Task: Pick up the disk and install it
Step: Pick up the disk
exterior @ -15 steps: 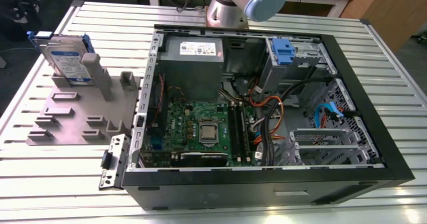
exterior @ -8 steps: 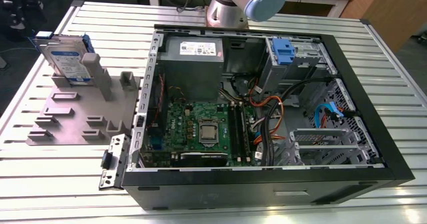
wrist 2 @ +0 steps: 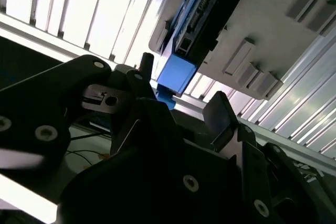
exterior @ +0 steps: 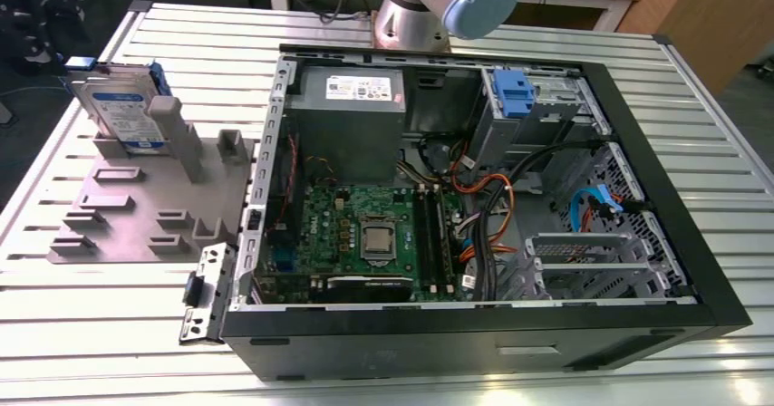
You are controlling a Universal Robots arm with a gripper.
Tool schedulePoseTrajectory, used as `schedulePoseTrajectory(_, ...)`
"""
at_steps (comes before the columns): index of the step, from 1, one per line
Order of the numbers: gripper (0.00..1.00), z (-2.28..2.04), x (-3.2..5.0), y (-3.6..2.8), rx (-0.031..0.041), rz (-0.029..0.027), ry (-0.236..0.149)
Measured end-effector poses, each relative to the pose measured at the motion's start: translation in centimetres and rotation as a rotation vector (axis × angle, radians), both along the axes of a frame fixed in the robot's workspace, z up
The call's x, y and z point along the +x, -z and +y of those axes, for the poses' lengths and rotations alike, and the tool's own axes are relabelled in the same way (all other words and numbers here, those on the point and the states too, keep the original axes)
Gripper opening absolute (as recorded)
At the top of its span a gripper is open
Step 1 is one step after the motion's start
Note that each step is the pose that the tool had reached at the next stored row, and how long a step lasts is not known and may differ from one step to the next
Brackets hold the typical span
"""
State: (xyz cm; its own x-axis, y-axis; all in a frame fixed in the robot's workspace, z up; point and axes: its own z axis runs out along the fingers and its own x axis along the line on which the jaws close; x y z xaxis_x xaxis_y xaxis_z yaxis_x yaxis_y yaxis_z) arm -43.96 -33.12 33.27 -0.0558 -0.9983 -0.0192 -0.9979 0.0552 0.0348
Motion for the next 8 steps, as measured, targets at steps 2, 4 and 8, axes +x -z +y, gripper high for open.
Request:
schedulePoseTrajectory(2, 0.65, 0.00, -0.01, 0.15, -0.0001, -0.0040, -0.020)
schedulePoseTrajectory(4, 0.65, 0.01, -0.09, 0.25, -0.0003, -0.0189, -0.022)
schedulePoseTrajectory(8, 0.65, 0.00, -0.36, 0.60, 0.0009, -0.0463, -0.025)
